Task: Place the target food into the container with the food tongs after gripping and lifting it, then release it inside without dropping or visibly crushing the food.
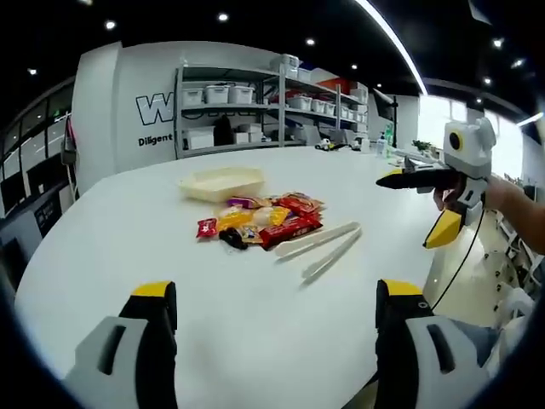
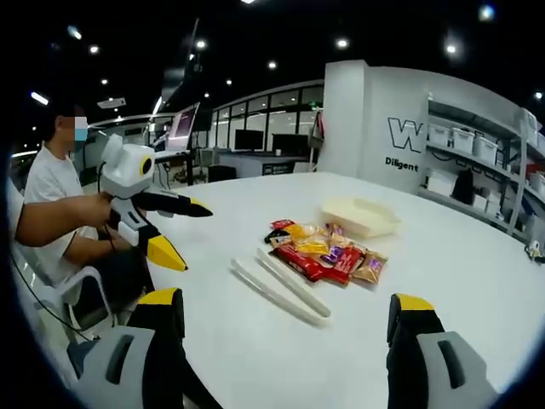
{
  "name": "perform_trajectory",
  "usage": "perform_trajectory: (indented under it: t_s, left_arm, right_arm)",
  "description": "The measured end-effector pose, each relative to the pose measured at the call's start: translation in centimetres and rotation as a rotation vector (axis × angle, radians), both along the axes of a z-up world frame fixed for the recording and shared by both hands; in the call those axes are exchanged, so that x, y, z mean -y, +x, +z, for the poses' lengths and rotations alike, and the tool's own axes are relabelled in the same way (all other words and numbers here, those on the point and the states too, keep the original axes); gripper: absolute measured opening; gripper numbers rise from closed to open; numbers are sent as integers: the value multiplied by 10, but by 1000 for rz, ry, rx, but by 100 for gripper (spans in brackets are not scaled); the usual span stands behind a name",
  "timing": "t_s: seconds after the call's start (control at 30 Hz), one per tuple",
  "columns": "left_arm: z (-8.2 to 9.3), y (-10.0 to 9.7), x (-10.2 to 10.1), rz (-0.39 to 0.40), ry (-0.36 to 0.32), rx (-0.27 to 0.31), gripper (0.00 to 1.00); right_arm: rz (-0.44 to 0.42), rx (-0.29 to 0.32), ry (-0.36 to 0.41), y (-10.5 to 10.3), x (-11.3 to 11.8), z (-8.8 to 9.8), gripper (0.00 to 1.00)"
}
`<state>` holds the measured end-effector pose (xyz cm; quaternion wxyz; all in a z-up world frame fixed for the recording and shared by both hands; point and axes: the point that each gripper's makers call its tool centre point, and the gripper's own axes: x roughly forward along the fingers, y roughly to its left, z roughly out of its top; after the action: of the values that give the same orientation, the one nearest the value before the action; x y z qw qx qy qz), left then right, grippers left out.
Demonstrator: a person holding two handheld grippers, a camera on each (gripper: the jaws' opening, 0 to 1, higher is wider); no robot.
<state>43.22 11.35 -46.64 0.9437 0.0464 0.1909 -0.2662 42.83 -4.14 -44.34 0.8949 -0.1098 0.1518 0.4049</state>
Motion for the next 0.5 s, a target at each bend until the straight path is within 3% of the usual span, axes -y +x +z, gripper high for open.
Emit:
perform_trajectory:
  t_s: [0.5]
  left_arm:
    - [-1,1,-2,-2,18,2,94]
  right_arm:
    - [-19,5,-2,8,2,-8,99]
